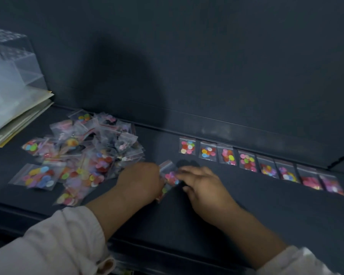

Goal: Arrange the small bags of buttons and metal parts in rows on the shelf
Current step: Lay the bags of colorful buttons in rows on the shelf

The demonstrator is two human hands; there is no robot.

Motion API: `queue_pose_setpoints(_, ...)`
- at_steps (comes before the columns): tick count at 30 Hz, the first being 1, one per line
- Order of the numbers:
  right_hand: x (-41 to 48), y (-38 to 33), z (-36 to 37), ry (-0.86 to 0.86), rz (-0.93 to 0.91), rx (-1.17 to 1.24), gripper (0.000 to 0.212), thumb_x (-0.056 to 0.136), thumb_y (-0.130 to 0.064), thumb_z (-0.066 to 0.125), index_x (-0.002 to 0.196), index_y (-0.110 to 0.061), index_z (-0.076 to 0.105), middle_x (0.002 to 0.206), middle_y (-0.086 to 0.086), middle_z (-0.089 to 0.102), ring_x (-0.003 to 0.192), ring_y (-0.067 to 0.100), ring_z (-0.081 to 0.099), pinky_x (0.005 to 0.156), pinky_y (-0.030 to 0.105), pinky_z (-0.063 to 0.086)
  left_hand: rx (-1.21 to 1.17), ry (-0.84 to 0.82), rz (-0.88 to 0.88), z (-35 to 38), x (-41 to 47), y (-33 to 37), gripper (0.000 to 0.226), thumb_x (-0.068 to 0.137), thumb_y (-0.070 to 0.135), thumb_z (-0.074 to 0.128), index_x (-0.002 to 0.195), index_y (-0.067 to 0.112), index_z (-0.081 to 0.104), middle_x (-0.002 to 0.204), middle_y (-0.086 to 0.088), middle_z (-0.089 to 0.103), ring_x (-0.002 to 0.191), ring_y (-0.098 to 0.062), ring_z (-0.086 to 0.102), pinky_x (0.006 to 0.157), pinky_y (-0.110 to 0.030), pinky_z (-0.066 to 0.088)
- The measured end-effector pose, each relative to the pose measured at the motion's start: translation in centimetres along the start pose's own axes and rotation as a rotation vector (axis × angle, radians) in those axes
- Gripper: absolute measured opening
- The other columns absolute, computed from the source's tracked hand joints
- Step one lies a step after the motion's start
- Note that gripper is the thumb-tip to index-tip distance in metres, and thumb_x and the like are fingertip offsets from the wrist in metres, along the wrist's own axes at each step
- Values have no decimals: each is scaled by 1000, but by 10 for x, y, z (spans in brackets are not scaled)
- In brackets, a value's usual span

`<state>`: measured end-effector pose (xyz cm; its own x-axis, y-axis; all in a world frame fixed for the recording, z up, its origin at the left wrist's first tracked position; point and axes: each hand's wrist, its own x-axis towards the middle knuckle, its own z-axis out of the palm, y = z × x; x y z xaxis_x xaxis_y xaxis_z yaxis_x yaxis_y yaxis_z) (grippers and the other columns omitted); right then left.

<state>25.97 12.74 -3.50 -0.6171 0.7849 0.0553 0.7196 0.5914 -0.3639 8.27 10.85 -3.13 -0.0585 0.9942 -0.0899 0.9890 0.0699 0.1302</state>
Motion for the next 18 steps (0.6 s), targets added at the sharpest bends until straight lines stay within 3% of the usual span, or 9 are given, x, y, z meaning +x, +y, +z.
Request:
queue_pose_setpoints(3,4,-3,4,-104,-77,-61,48,96,-20,40,142,-34,36,151,-14,30,137,14,22,112,30,15,-13,32,-15,-1,2,5,32,91,47,47,94,17,59,106,-7,65,97,-25,61,69,-29,38)
queue_pose_setpoints(6,-6,11,-1,-109,-33,-119,47,98,-30,37,144,-34,29,153,-16,25,141,12,15,113,30,7,-49,49,-48,-2,0,8,24,91,43,48,83,20,45,105,-7,63,98,-25,59,67,-29,34)
queue_pose_setpoints(14,-41,40,-11,-18,59,-175,48,96,-37,38,143,-31,31,140,-13,33,125,12,27,106,24,20,-215,218,-17,-3,3,32,17,93,31,47,94,15,52,89,-2,62,82,-20,58,62,-29,36)
queue_pose_setpoints(16,-41,41,-9,-15,63,-160,49,96,-36,38,144,-28,30,145,-12,29,128,13,27,108,24,19,-227,291,57,-1,0,32,11,90,21,50,89,13,57,87,-2,57,81,-20,56,65,-29,39)
queue_pose_setpoints(18,-40,43,-6,-16,55,-140,51,96,-34,36,145,-25,29,151,-10,25,134,15,25,110,25,14,-230,263,122,3,-2,28,9,86,17,52,83,14,61,88,-1,53,82,-19,54,69,-31,44)
